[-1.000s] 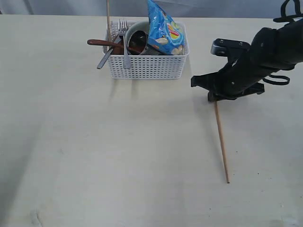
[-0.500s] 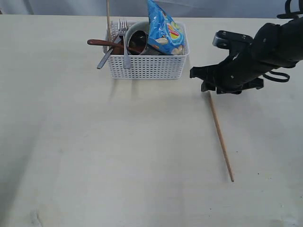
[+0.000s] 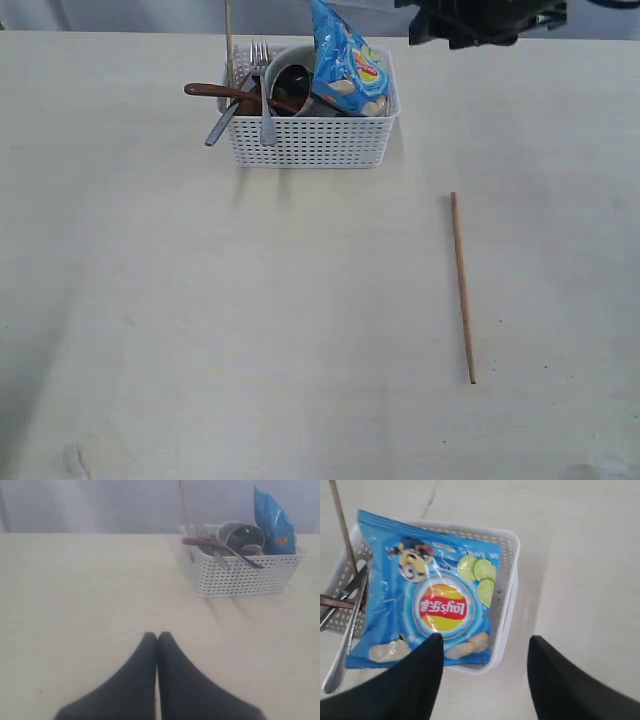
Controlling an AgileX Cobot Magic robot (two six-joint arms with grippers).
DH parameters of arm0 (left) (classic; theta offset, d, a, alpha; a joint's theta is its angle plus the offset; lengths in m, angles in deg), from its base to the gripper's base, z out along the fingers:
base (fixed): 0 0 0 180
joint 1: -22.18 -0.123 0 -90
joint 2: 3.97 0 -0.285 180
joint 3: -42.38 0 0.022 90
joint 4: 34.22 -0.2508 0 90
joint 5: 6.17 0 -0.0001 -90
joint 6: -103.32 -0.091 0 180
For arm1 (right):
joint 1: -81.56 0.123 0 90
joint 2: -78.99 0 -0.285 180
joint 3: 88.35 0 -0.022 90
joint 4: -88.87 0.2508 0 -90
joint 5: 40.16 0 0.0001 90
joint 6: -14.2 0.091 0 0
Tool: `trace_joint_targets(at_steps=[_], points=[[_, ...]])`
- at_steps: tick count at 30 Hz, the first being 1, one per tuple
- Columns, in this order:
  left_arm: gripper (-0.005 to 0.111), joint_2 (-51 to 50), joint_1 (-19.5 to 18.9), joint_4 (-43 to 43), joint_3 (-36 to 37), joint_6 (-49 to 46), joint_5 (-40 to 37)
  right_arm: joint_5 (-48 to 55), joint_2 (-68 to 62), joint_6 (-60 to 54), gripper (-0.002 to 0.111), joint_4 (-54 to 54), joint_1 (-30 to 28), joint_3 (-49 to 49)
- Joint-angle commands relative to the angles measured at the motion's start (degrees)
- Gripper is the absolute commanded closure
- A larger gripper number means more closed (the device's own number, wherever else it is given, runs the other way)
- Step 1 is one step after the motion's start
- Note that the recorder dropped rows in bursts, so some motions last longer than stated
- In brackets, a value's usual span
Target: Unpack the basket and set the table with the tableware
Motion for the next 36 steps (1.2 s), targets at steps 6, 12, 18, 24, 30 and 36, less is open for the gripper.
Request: trace_joint_targets(at_steps=[6, 12, 18, 24, 30, 36], points=[[0.107, 0.3, -0.1, 0.1, 0.2, 0.5, 0.5, -1.6, 0.5, -4.2, 0.055, 1.1, -0.2, -8.5], [0.107, 0.3, -0.1, 0.1, 0.2, 0.5, 0.5, -1.6, 0.9, -5.8, 0.055, -0.4, -0.2, -8.3], [0.107, 0.3, -0.1, 0.1, 0.2, 0.5, 0.5, 0.7, 2.8, -7.0, 0.055, -0.9, -0.2, -8.3], [0.107, 0.3, -0.1, -1.0, 0.2, 0.5, 0.7, 4.8, 4.1, -7.4, 0.055, -2.8, -0.2, -8.3], [0.107, 0.3, -0.1, -1.0, 0.2, 0.5, 0.7, 7.1, 4.2, -7.4, 0.055, -3.7, -0.2, -7.6], [0.107, 0.3, -0.1, 5.4, 0.2, 3.2, 11.6, 3.1, 4.2, -7.5, 0.055, -7.0, -0.2, -3.2]])
